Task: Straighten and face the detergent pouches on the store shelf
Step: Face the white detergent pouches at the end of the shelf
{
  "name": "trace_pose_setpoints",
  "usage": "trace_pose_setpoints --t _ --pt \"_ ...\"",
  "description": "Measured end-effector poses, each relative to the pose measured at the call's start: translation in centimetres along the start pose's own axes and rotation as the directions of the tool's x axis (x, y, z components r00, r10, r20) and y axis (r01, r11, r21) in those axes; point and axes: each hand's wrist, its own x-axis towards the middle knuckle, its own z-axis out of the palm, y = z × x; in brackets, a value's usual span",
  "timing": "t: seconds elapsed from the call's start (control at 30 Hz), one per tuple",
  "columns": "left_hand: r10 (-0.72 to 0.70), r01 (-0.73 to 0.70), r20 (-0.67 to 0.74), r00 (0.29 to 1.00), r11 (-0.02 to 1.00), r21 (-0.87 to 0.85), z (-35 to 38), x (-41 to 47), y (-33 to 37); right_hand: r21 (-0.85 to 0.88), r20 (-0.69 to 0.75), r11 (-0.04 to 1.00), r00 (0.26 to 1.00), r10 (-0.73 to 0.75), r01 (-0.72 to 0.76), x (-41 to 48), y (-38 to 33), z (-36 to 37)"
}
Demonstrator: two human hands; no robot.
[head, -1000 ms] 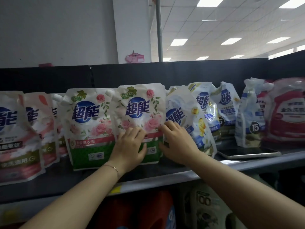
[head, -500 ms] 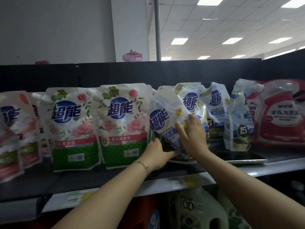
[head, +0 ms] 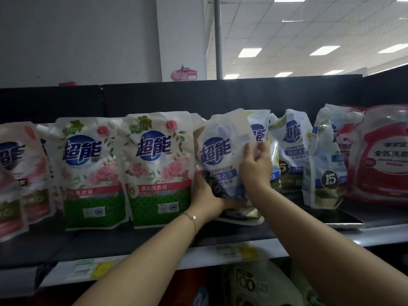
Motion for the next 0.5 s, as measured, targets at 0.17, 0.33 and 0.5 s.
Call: trace_pose_setpoints --t 0.17,0.33,0.5 --pt "-0.054 0.054 0.003 0.999 0.994 -0.097 0.1 0.6 0.6 0.113 -0.066 0.993 0.997 0.031 -0.023 1.1 0.2 -2.0" --pt "-0.023 0.022 -0.020 1.000 0.997 -0.076 0.6 0.4 1.5 0.101 -0.091 0.994 0.995 0.043 -0.034 2.0 0.7 -2.8" --pt "0.014 -0.014 -0.067 0.998 1.000 -0.002 1.9 0.3 1.3 0.063 -0.090 0.998 0.996 0.025 -0.019 2.8 1.0 -3.3"
